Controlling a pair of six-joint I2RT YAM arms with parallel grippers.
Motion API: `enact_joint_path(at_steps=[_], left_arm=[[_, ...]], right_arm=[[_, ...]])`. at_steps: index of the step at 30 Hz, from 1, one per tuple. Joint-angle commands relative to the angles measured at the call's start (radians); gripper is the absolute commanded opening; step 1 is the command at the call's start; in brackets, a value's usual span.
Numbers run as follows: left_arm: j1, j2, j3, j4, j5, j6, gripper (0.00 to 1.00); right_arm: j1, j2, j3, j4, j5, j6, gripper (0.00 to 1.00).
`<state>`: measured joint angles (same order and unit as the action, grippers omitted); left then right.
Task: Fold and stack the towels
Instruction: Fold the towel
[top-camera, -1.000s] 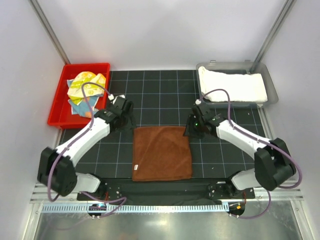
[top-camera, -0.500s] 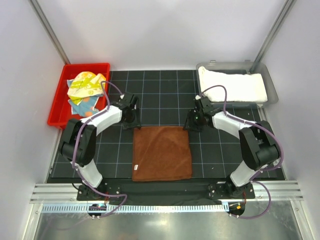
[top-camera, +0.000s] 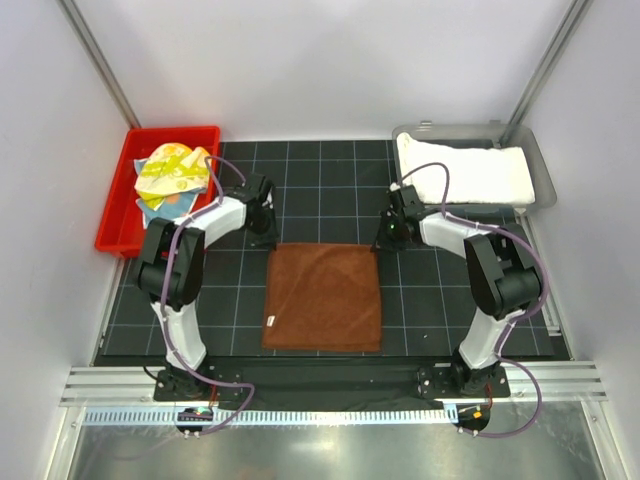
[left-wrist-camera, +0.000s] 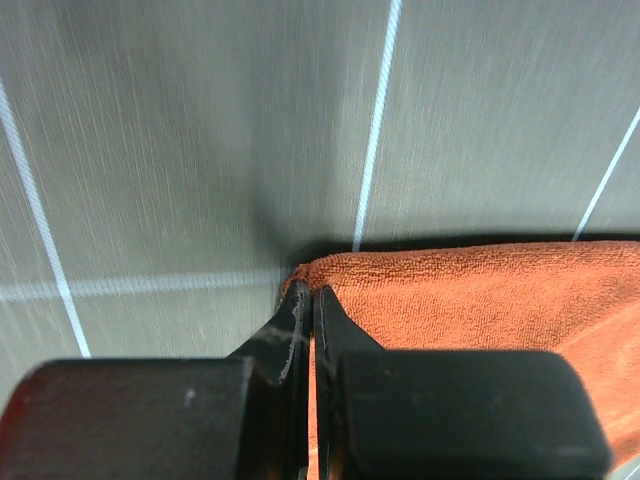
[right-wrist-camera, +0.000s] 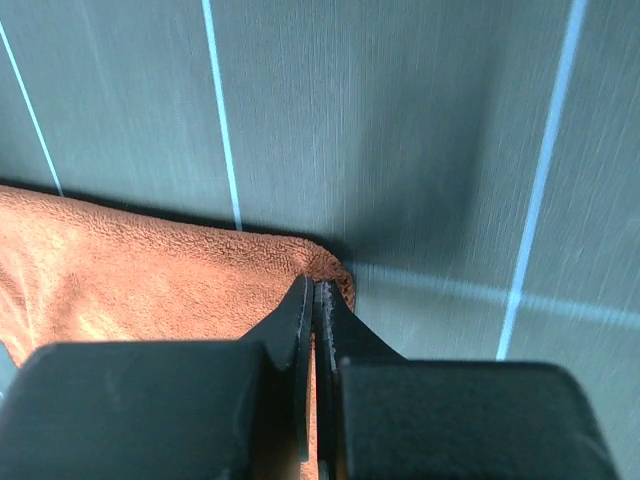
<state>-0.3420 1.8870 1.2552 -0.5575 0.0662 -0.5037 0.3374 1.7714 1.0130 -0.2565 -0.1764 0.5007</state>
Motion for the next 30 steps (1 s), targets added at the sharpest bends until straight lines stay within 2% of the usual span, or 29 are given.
enact_joint_path(at_steps=[1, 10, 11, 12, 13, 14, 15, 17, 19, 20, 22, 23, 24, 25, 30], left_arm=[[0.038, 0.047, 0.113, 0.015, 0.037, 0.027, 0.0], [0.115, 0.256, 0.387, -0.085, 0.052, 0.077, 0.01], [0.12, 0.265, 0.43, -0.094, 0.055, 0.079, 0.02], [0.124, 0.276, 0.453, -0.107, 0.061, 0.079, 0.09], [0.126, 0.288, 0.482, -0.12, 0.058, 0.086, 0.14], [0.126, 0.291, 0.537, -0.174, 0.031, 0.091, 0.22], [0.126, 0.287, 0.564, -0.202, 0.008, 0.097, 0.32], [0.127, 0.259, 0.613, -0.295, -0.095, 0.108, 0.41], [0.127, 0.219, 0.61, -0.34, -0.134, 0.12, 0.42], [0.124, 0.165, 0.59, -0.354, -0.153, 0.125, 0.42], [0.123, 0.075, 0.457, -0.335, -0.177, 0.125, 0.41], [0.124, -0.025, 0.397, -0.319, -0.168, 0.12, 0.41], [0.123, -0.075, 0.339, -0.296, -0.122, 0.116, 0.42], [0.121, -0.119, 0.206, -0.257, -0.086, 0.11, 0.42], [0.037, -0.397, -0.118, -0.173, 0.075, 0.03, 0.43]], right_arm=[[-0.018, 0.037, 0.103, 0.046, 0.028, -0.042, 0.01], [-0.044, 0.21, 0.323, 0.025, 0.051, -0.119, 0.01], [-0.044, 0.221, 0.344, 0.016, 0.052, -0.123, 0.01], [-0.044, 0.232, 0.366, 0.007, 0.055, -0.132, 0.03], [-0.044, 0.247, 0.412, -0.006, 0.049, -0.136, 0.09], [-0.044, 0.247, 0.435, -0.048, 0.051, -0.136, 0.22], [-0.044, 0.243, 0.467, -0.073, 0.057, -0.13, 0.28], [-0.043, 0.205, 0.479, -0.159, 0.092, -0.104, 0.39], [-0.043, 0.159, 0.466, -0.226, 0.115, -0.056, 0.41], [-0.043, 0.098, 0.441, -0.26, 0.111, -0.036, 0.42], [-0.043, 0.021, 0.338, -0.283, 0.11, 0.036, 0.43], [-0.044, -0.054, 0.302, -0.317, 0.124, 0.068, 0.43], [-0.041, -0.09, 0.261, -0.326, 0.124, 0.094, 0.43], [-0.04, -0.127, 0.172, -0.331, 0.12, 0.122, 0.43], [-0.006, -0.364, -0.08, -0.331, 0.057, 0.301, 0.41]])
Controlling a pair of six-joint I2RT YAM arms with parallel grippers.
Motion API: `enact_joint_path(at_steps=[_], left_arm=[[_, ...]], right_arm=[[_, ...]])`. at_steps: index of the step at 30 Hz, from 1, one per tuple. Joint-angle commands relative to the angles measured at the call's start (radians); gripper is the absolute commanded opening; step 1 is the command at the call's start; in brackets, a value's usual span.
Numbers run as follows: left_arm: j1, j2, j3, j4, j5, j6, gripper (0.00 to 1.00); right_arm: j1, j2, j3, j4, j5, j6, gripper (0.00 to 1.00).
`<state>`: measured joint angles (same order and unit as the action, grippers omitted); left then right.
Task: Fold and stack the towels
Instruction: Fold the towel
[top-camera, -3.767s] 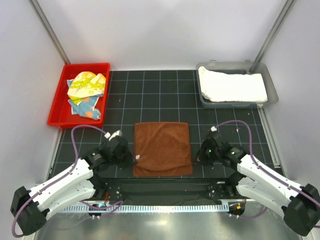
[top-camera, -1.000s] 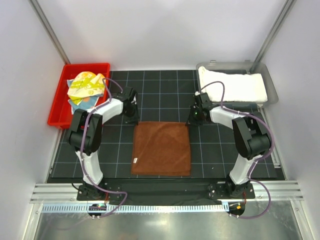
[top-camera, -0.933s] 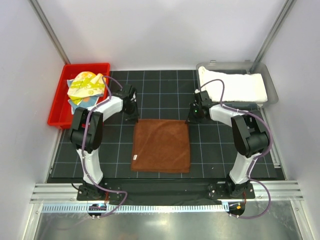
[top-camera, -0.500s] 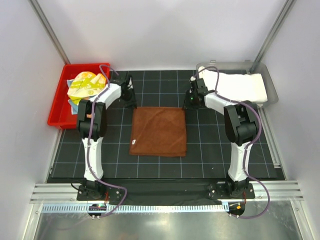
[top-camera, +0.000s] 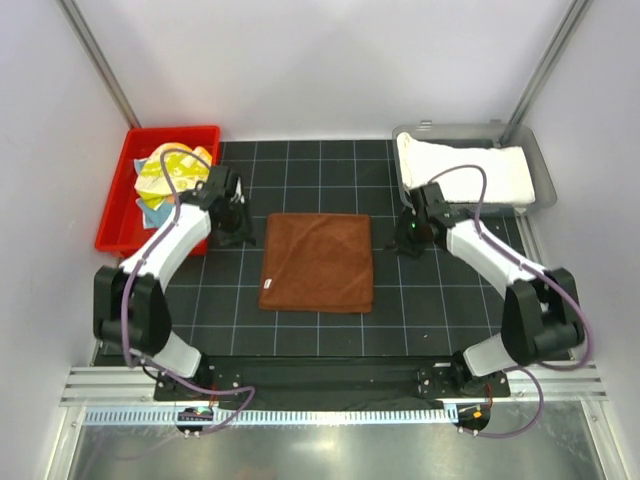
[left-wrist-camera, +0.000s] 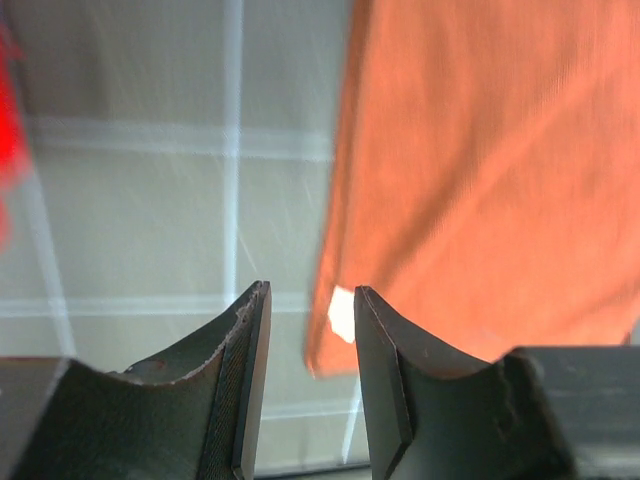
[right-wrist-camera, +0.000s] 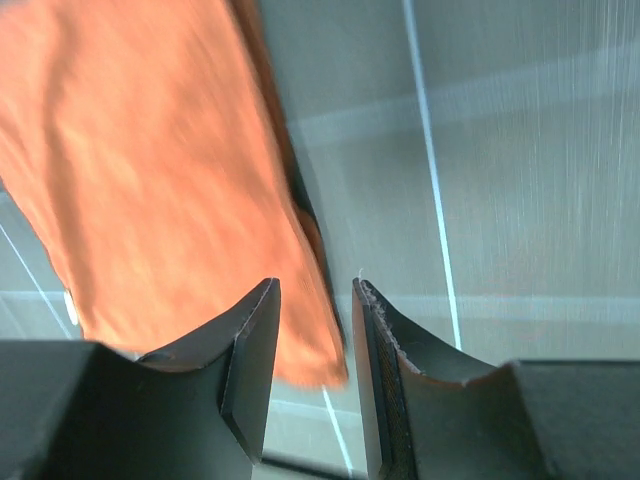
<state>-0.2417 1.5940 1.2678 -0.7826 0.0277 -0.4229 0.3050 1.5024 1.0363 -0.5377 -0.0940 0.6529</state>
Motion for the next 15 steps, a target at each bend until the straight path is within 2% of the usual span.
enact_joint_path(at_steps=[1, 2, 4, 8, 15], left_arm=[[-0.08, -0.133, -0.177, 0.092, 0.153, -0.068, 0.43], [-0.097, -0.158, -0.262, 0.106, 0.164, -0.088, 0.43], [-0.134, -0.222, -0.332, 0.138, 0.173, -0.135, 0.43], [-0.146, -0.284, -0.462, 0.203, 0.158, -0.194, 0.43], [-0.148, -0.289, -0.539, 0.301, 0.195, -0.244, 0.45]], right_arm=[[0.037, -0.129, -0.172, -0.042, -0.035, 0.168, 0.41], [0.052, -0.16, -0.205, -0.016, -0.035, 0.215, 0.41], [0.111, -0.227, -0.278, 0.025, -0.02, 0.26, 0.4], [0.207, -0.238, -0.329, 0.073, 0.023, 0.353, 0.4], [0.255, -0.205, -0.392, 0.179, 0.06, 0.436, 0.4]])
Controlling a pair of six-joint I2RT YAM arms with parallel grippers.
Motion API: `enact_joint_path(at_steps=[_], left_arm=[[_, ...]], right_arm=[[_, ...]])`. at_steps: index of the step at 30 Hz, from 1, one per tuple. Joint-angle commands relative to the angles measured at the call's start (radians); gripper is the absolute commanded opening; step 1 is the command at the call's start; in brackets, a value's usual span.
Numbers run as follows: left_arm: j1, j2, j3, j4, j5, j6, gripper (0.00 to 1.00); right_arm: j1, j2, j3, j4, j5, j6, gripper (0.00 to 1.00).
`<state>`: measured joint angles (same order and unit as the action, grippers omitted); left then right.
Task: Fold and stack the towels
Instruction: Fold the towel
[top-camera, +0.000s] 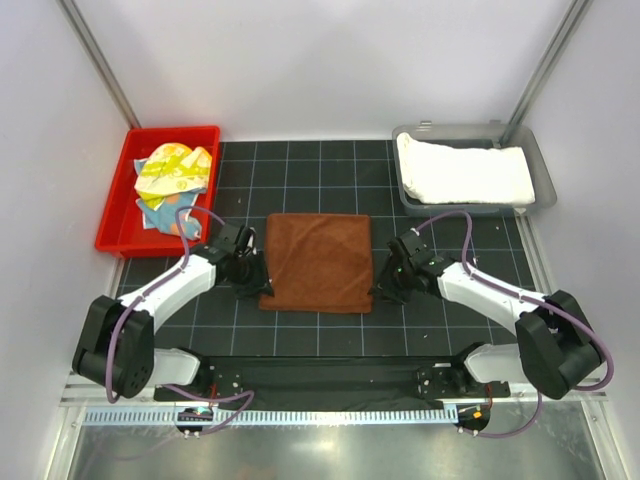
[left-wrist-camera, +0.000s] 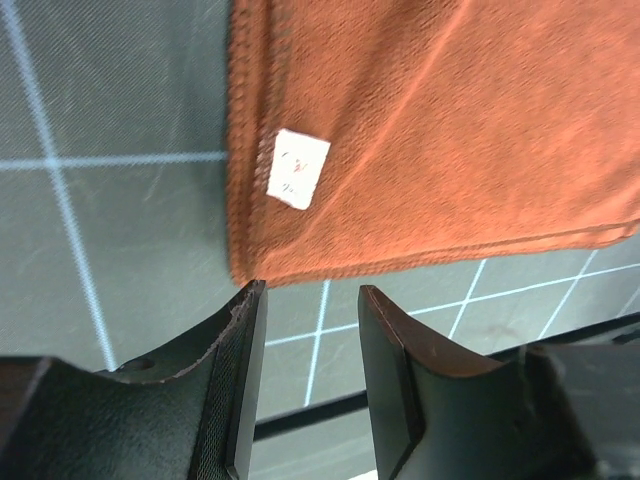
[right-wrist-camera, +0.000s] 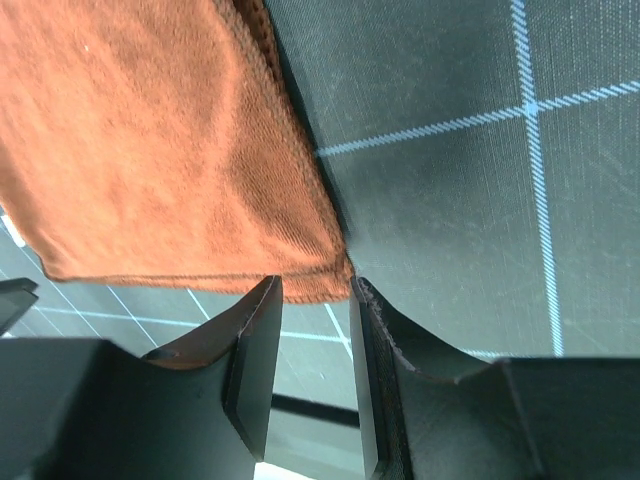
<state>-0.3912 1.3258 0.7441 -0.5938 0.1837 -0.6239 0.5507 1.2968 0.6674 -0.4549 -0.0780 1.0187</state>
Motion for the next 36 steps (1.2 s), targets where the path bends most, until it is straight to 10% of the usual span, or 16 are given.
enact_joint_path(at_steps=[1, 24, 36], left_arm=[[0.002, -0.014, -0.018, 0.121, 0.046, -0.048, 0.45], [0.002, -0.051, -0.031, 0.088, -0.039, -0.063, 0.45], [0.012, -0.051, -0.083, 0.14, 0.01, -0.117, 0.44]], right_arm=[[0.011, 0.002, -0.025, 0.104, 0.049, 0.076, 0.4], [0.061, 0.059, -0.086, 0.174, 0.112, 0.142, 0.3], [0.061, 0.056, -0.095, 0.177, 0.133, 0.136, 0.01]])
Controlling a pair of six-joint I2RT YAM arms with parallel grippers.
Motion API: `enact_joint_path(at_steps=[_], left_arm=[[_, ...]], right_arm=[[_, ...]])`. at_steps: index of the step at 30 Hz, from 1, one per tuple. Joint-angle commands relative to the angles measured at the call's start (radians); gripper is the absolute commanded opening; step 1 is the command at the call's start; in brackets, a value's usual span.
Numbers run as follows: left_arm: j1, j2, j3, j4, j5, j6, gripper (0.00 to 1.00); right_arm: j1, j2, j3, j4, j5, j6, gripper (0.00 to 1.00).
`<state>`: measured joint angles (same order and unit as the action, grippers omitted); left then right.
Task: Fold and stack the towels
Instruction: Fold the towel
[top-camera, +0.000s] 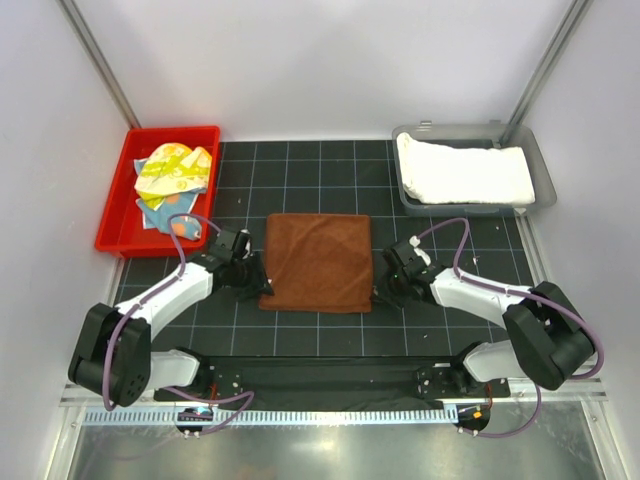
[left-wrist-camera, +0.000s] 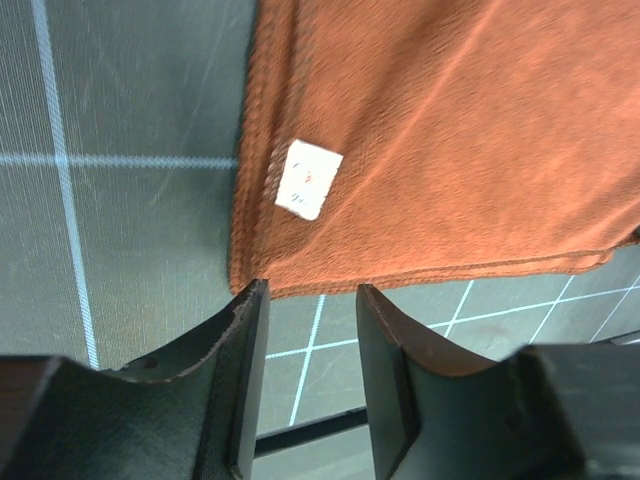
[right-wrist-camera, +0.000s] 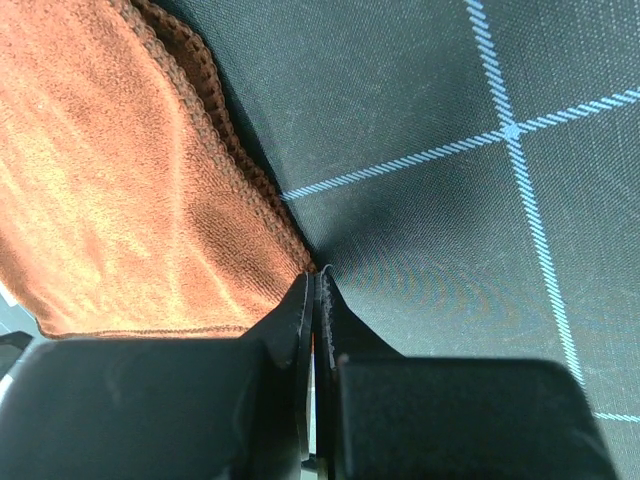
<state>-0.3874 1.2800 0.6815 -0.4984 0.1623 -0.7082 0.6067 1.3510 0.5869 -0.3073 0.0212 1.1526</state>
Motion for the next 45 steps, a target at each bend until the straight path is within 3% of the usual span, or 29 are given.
enact_joint_path(at_steps=[1, 15, 26, 45], left_arm=[[0.008, -0.005, -0.023, 0.047, 0.034, -0.036, 0.43], [0.009, 0.005, -0.062, 0.07, 0.0, -0.057, 0.36], [0.008, -0.045, -0.063, 0.027, -0.072, -0.027, 0.42], [0.008, 0.004, -0.089, 0.098, -0.027, -0.059, 0.38]], right_arm=[[0.005, -0.003, -0.016, 0.031, 0.031, -0.001, 0.01], [0.007, -0.033, -0.013, 0.07, -0.009, -0.021, 0.01], [0.008, -0.036, -0.016, 0.068, -0.006, -0.025, 0.01], [0.01, -0.046, -0.016, 0.068, -0.004, -0.027, 0.01]])
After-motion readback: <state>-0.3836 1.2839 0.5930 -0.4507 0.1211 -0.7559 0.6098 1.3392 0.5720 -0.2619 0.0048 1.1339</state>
